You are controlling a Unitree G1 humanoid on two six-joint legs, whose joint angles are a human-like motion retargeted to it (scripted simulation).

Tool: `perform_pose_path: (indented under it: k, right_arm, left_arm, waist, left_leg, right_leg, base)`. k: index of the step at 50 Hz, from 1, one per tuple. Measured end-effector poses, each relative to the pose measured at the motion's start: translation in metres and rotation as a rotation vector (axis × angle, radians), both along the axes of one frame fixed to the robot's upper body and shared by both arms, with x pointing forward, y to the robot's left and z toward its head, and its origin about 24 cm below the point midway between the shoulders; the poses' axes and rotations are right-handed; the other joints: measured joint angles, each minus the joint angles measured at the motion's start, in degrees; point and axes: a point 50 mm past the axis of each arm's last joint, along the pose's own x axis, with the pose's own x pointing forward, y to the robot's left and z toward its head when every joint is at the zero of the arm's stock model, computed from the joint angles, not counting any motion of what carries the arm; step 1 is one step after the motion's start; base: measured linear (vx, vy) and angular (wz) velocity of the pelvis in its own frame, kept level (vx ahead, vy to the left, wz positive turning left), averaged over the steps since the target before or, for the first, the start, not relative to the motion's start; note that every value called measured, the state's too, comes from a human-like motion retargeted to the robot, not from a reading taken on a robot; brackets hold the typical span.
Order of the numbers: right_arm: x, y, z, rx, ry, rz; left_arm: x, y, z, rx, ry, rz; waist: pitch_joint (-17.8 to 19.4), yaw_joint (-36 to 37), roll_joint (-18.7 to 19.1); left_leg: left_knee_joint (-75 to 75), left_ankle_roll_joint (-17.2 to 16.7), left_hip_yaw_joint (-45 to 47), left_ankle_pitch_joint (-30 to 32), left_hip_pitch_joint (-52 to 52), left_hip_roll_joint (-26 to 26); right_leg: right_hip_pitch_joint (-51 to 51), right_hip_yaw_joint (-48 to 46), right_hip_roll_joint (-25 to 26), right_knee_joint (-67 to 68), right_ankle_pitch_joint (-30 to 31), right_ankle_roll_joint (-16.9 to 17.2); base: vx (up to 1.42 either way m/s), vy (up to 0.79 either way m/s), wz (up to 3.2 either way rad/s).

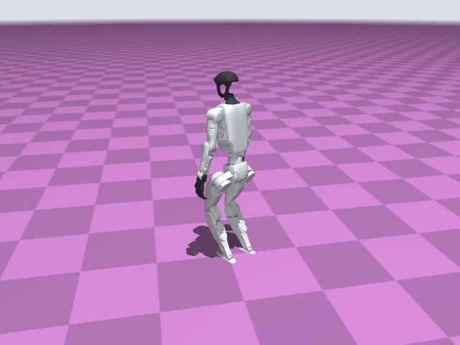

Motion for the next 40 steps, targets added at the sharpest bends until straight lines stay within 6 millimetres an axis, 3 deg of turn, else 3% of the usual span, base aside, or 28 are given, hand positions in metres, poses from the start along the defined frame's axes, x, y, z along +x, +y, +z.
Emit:
perform_pose_path:
  k: [10,22,30,35,40]
  right_arm:
    - [-0.022,-0.012,-0.007,-0.025,0.055,-0.102]
    - [-0.024,-0.021,-0.006,-0.028,0.047,-0.208]
    - [-0.024,-0.029,-0.004,-0.04,0.028,-0.266]
    - [-0.02,-0.032,-0.002,-0.033,0.012,-0.305]
    - [-0.017,-0.031,-0.002,-0.016,0.014,-0.343]
  left_arm:
    - [-0.014,-0.001,-0.004,-0.031,0.031,0.046]
    - [-0.014,0.008,-0.003,-0.004,0.025,0.105]
    - [-0.01,0.009,-0.002,0.011,0.016,0.122]
    - [-0.01,0.01,-0.002,0.024,0.028,0.123]
    - [-0.011,0.014,-0.002,0.035,0.048,0.132]
  waist:
    - [-1.2,0.8,1.9]
    - [-0.9,-1.3,0.5]
    - [0.7,-4.0,-2.1]
    - [0.9,-5.3,-2.8]
    - [0.2,-6.3,-2.5]
  left_leg:
    - [-0.5,0.4,6.2,-1.3,2.4,5.2]
    - [-7.8,1.0,5.7,-1.0,9.3,0.9]
    - [-7.8,2.6,6.9,-1.3,11.5,-3.2]
    - [-8.4,3.1,7.9,-1.6,11.8,-3.8]
    - [-12.0,3.0,7.0,-0.6,13.3,-3.6]
  right_leg:
    - [3.7,-6.3,-1.8,-4.2,0.1,-0.1]
    - [7.7,-7.0,-6.1,-3.5,-2.1,0.3]
    - [5.3,-6.0,-11.4,7.6,-3.2,1.5]
    - [2.6,-9.2,-16.9,14.2,-4.0,-1.2]
    - [1.6,-7.6,-14.4,10.2,-3.3,-1.0]
  base:
    - [0.03,0.0,0.46]
    - [0.04,0.07,0.2]
    - [0.0,0.08,0.09]
    - [0.01,0.02,-0.12]
    - [0.07,-0.01,-0.09]
